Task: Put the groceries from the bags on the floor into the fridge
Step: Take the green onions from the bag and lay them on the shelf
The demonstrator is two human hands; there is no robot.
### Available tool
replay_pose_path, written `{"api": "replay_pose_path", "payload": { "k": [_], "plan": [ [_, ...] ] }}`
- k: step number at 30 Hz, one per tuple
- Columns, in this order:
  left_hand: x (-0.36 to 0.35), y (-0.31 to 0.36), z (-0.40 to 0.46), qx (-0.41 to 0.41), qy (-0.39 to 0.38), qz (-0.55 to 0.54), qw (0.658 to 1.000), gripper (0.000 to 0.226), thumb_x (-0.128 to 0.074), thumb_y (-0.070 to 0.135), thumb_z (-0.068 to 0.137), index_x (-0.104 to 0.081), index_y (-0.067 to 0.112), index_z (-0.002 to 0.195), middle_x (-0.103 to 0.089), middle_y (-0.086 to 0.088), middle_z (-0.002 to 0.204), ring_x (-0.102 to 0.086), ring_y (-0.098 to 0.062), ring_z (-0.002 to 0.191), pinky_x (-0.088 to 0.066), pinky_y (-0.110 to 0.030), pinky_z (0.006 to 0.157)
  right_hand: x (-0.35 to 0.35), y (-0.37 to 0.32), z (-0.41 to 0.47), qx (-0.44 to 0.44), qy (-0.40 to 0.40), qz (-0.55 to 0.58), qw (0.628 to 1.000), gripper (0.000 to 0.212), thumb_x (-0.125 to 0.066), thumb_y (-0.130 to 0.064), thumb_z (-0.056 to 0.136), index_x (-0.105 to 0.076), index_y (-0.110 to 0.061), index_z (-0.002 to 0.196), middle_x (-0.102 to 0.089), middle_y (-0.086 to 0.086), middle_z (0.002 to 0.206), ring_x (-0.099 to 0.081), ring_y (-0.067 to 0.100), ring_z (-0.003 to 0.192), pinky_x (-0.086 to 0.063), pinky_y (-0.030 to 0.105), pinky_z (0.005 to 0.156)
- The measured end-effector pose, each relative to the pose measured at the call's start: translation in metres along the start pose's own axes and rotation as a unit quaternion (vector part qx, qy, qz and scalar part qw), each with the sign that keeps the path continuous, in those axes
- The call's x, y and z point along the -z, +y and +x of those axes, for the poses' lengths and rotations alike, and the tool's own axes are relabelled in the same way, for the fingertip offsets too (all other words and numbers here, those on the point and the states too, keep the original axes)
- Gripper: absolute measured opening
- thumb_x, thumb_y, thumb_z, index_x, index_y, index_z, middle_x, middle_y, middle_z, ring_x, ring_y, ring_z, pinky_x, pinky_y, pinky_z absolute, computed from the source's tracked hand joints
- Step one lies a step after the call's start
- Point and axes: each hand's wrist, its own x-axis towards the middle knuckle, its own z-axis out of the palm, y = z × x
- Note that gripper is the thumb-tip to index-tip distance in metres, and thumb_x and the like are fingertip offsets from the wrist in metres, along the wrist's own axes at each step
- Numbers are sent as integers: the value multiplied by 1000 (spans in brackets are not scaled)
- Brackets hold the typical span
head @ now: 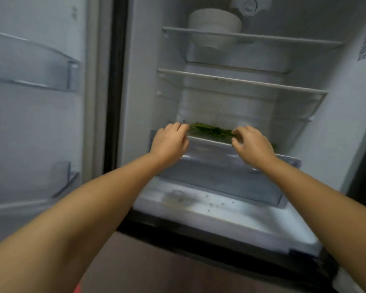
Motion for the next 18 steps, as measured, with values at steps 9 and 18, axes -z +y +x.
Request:
{"api": "replay_pose_path", "payload": {
  "k": [9, 18],
  "plan": [
    [87, 44, -215, 148, -112, 20, 982, 34, -46, 20, 89, -57, 8, 118, -62, -14, 107, -57, -36, 101, -45, -43, 77, -15, -102, -163, 120, -148, 72, 979, 40, -48, -31, 94, -47, -20, 131, -53, 4, 129, -49, 24, 119, -41, 41, 96],
    [215, 30, -410, 326, -147, 67, 931, 34, -42, 26, 93, -54, 14, 123, -60, -6, 114, -56, -27, 105, -45, -38, 82, -35, -213, -306, 154, -268, 149, 939, 37, -50, -33, 94, -49, -21, 129, -53, 4, 127, -53, 23, 117, -44, 39, 93]
  ]
}}
